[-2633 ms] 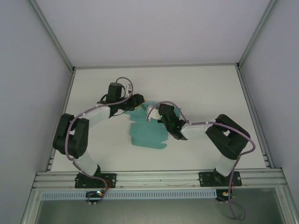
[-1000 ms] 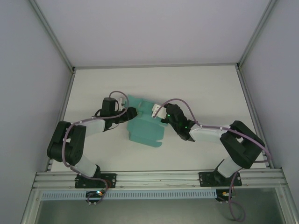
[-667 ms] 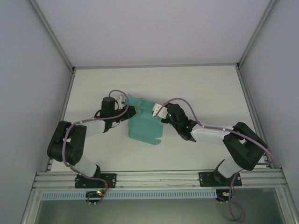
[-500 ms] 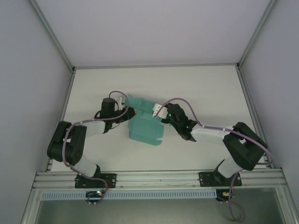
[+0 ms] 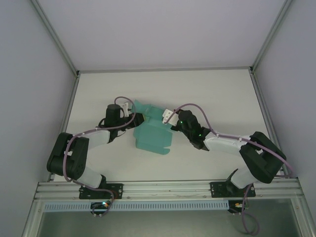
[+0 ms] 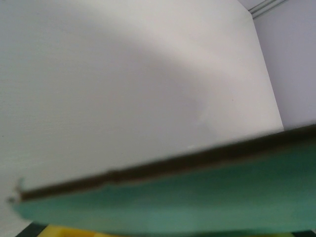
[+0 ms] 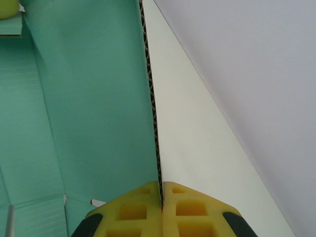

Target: Assemble paper box

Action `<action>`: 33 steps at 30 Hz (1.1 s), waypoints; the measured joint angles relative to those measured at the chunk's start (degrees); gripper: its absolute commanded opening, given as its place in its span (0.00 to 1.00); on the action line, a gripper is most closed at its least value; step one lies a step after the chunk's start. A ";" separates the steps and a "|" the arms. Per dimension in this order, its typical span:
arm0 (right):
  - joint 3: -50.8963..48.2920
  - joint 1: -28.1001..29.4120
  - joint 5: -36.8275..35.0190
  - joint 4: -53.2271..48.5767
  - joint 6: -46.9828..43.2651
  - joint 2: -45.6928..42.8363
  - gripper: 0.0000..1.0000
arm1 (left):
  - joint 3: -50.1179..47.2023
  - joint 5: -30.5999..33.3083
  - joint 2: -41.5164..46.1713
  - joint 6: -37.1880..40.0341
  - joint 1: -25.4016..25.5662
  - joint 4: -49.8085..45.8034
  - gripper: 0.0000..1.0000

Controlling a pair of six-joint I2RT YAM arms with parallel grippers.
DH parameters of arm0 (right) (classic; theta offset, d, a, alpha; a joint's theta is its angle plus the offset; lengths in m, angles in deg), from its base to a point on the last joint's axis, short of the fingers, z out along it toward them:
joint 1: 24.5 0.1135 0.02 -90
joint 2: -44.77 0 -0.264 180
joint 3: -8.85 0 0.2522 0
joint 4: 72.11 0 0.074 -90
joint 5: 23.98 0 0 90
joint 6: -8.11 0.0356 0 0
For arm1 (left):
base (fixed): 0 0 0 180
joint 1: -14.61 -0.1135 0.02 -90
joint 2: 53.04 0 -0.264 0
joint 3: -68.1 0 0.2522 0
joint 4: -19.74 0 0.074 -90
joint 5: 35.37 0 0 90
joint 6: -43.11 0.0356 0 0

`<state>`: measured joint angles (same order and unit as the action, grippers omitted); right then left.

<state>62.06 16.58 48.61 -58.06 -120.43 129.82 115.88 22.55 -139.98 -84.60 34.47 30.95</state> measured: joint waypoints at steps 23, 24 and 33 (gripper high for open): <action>-0.55 -4.46 13.22 -9.94 4.72 -8.46 0.00 | -5.81 -4.20 6.78 0.74 0.55 6.38 0.12; -0.28 -4.46 13.20 -10.16 4.70 -8.33 0.00 | -5.68 -3.67 7.34 1.29 0.70 5.16 0.30; 3.65 -3.41 6.93 -10.54 -0.72 -4.85 0.00 | -5.07 6.14 17.20 5.84 0.50 -12.39 1.00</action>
<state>65.71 13.17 55.54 -68.60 -121.15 124.97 110.81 28.70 -122.78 -78.77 34.97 18.56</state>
